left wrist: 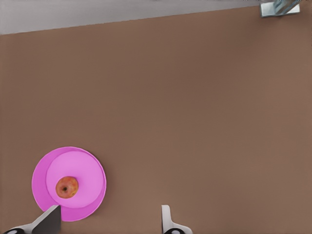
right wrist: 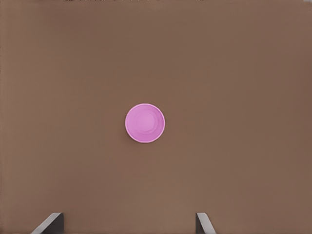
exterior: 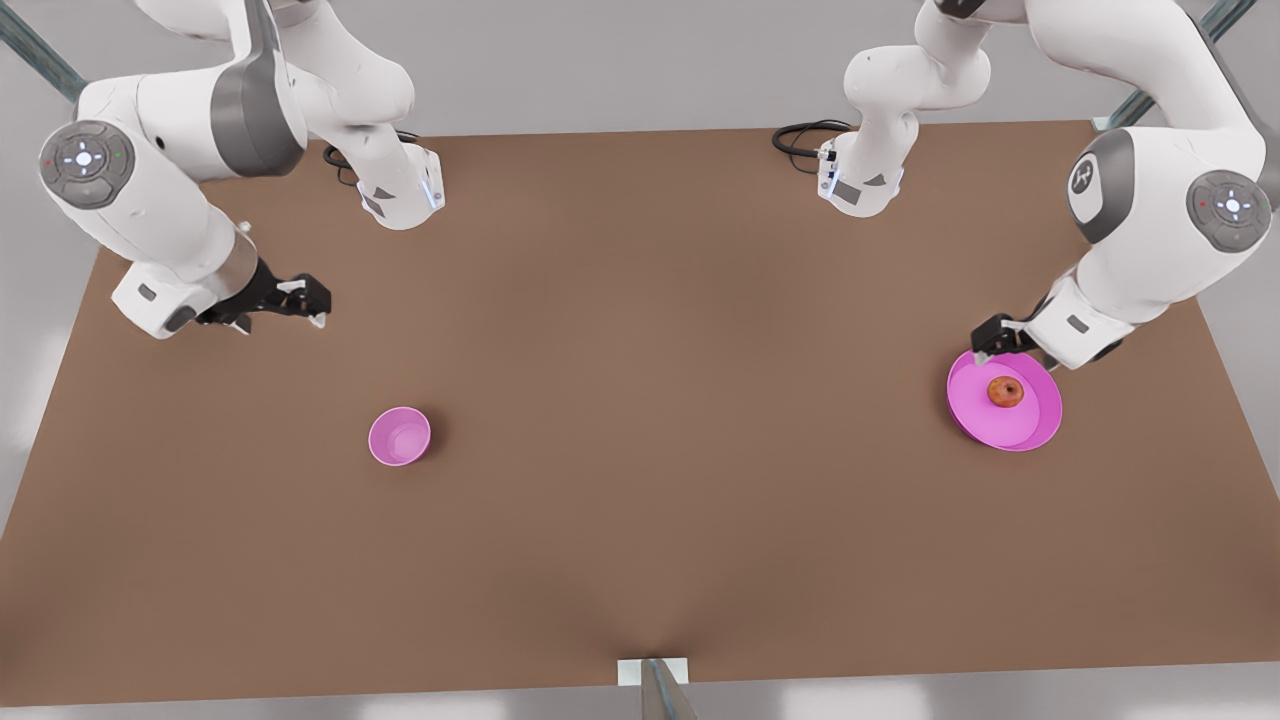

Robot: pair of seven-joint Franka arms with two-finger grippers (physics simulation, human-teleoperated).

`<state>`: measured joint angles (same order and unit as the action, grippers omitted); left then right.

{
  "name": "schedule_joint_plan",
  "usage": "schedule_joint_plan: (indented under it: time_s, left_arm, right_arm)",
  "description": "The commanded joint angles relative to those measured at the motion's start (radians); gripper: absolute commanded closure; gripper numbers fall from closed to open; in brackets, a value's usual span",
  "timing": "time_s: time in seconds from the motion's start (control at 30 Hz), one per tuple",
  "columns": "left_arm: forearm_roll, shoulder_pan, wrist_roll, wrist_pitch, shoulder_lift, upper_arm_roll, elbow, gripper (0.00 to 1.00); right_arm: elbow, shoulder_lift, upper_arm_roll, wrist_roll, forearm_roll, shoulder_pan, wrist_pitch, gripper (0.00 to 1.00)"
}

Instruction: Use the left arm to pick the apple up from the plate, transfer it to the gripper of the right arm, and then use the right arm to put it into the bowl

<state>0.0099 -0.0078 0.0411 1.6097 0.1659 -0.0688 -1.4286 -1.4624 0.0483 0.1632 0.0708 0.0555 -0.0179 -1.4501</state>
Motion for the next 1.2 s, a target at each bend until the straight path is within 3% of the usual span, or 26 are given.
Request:
schedule_joint_plan:
  time_s: [0.0,0.1,0.27,0.67,1.17]
  left_arm:
    - [0.001,0.000,0.037,0.045,0.001,0.000,0.000,0.00]
    - [-0.004,0.038,0.013,0.062,0.072,0.021,-0.013,0.00]
    - [-0.007,0.155,-0.010,0.393,0.081,0.033,-0.378,0.00]
    - [-0.004,0.241,0.260,0.780,0.053,0.152,-0.777,0.00]
    - [-0.004,0.244,0.342,0.969,0.187,0.179,-0.811,0.00]
  right_arm:
    - [0.001,-0.001,0.001,0.066,0.001,0.052,-0.024,0.00]
    - [0.001,-0.001,-0.001,0.066,0.000,0.052,-0.024,0.00]
    - [0.001,-0.001,0.001,0.066,0.000,0.052,-0.024,0.00]
    - [0.010,0.013,0.019,0.064,-0.003,0.050,-0.030,0.00]
    - [0.010,0.013,0.019,0.067,-0.005,0.049,-0.027,0.00]
